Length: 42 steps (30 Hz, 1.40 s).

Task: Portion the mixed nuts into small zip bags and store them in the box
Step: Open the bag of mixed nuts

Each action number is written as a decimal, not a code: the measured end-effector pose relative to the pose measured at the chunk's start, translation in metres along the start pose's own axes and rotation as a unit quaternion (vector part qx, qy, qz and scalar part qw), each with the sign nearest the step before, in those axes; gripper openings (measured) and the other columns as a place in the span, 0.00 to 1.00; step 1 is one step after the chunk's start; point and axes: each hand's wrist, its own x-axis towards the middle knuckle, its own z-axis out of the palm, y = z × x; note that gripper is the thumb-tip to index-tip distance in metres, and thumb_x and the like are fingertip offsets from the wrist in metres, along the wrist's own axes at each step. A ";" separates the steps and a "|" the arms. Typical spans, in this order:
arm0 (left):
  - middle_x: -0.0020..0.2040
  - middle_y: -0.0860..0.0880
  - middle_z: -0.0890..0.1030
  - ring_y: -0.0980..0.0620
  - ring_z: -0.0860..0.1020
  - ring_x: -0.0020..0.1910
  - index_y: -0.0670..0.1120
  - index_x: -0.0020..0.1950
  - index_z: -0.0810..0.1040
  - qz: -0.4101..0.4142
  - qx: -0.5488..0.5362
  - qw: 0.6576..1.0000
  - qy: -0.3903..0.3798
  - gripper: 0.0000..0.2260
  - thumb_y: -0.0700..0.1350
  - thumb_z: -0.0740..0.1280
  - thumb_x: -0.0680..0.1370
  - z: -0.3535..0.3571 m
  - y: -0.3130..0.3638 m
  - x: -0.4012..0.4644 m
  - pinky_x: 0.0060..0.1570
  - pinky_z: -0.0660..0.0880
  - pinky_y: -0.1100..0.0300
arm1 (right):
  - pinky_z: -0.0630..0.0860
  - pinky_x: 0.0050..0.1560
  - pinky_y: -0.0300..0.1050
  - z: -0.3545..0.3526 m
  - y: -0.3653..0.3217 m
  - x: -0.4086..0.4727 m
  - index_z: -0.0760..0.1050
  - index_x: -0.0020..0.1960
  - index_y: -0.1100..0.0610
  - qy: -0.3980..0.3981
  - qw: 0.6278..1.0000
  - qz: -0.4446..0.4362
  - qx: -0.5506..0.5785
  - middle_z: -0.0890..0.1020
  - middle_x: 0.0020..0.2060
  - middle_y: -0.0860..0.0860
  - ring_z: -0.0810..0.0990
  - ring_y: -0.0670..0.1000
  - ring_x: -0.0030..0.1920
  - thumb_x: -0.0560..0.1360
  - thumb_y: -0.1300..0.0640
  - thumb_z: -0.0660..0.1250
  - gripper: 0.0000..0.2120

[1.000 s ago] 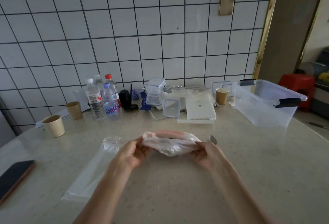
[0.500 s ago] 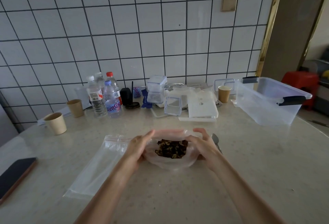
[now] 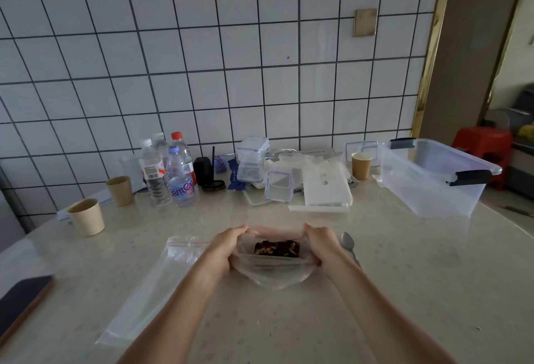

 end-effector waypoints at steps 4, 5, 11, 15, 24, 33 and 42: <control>0.58 0.38 0.84 0.40 0.82 0.55 0.39 0.63 0.82 -0.009 0.029 1.000 -0.006 0.20 0.53 0.72 0.80 -0.002 -0.001 0.005 0.59 0.78 0.52 | 0.80 0.61 0.55 -0.004 -0.009 0.002 0.76 0.61 0.64 -0.025 0.996 0.078 0.038 0.81 0.57 0.60 0.81 0.60 0.57 0.85 0.58 0.61 0.11; 0.59 0.39 0.84 0.40 0.82 0.56 0.39 0.63 0.82 0.006 0.063 0.998 0.001 0.21 0.55 0.71 0.80 -0.004 -0.002 0.005 0.61 0.78 0.51 | 0.80 0.63 0.57 -0.006 -0.011 0.001 0.75 0.62 0.65 -0.022 0.994 0.099 0.046 0.81 0.59 0.62 0.81 0.62 0.60 0.84 0.58 0.61 0.12; 0.65 0.47 0.76 0.46 0.79 0.60 0.48 0.66 0.74 0.290 0.363 0.879 0.112 0.22 0.61 0.68 0.80 -0.014 -0.008 -0.019 0.60 0.76 0.51 | 0.81 0.40 0.50 -0.024 -0.007 -0.009 0.73 0.59 0.59 0.059 0.964 -0.078 -0.249 0.81 0.53 0.53 0.85 0.58 0.48 0.80 0.46 0.64 0.17; 0.67 0.53 0.75 0.51 0.75 0.66 0.55 0.58 0.82 0.440 0.432 0.786 0.052 0.10 0.55 0.73 0.79 -0.018 -0.011 -0.033 0.61 0.74 0.55 | 0.76 0.52 0.49 -0.030 0.000 -0.018 0.77 0.60 0.52 0.063 0.874 -0.362 -0.319 0.78 0.58 0.47 0.78 0.50 0.57 0.79 0.51 0.70 0.11; 0.69 0.54 0.74 0.52 0.73 0.64 0.52 0.58 0.81 0.384 0.605 0.697 0.018 0.21 0.64 0.75 0.73 -0.010 -0.013 -0.050 0.61 0.71 0.54 | 0.56 0.79 0.47 -0.028 -0.003 -0.045 0.73 0.73 0.55 -0.120 0.774 -0.302 -0.543 0.59 0.80 0.52 0.55 0.55 0.81 0.74 0.55 0.72 0.28; 0.72 0.50 0.68 0.48 0.71 0.68 0.47 0.75 0.68 0.313 0.678 0.664 0.021 0.44 0.70 0.76 0.68 -0.011 -0.009 -0.048 0.66 0.72 0.50 | 0.57 0.78 0.50 -0.027 -0.009 -0.037 0.63 0.79 0.56 -0.143 0.775 -0.223 -0.574 0.55 0.81 0.52 0.54 0.56 0.81 0.73 0.52 0.75 0.38; 0.71 0.49 0.68 0.48 0.71 0.68 0.48 0.78 0.65 0.265 0.653 0.710 -0.017 0.47 0.63 0.81 0.66 -0.004 0.013 -0.004 0.65 0.73 0.51 | 0.68 0.75 0.55 -0.028 -0.027 0.013 0.56 0.83 0.55 -0.172 0.815 -0.170 -0.527 0.59 0.80 0.51 0.61 0.55 0.79 0.70 0.46 0.80 0.51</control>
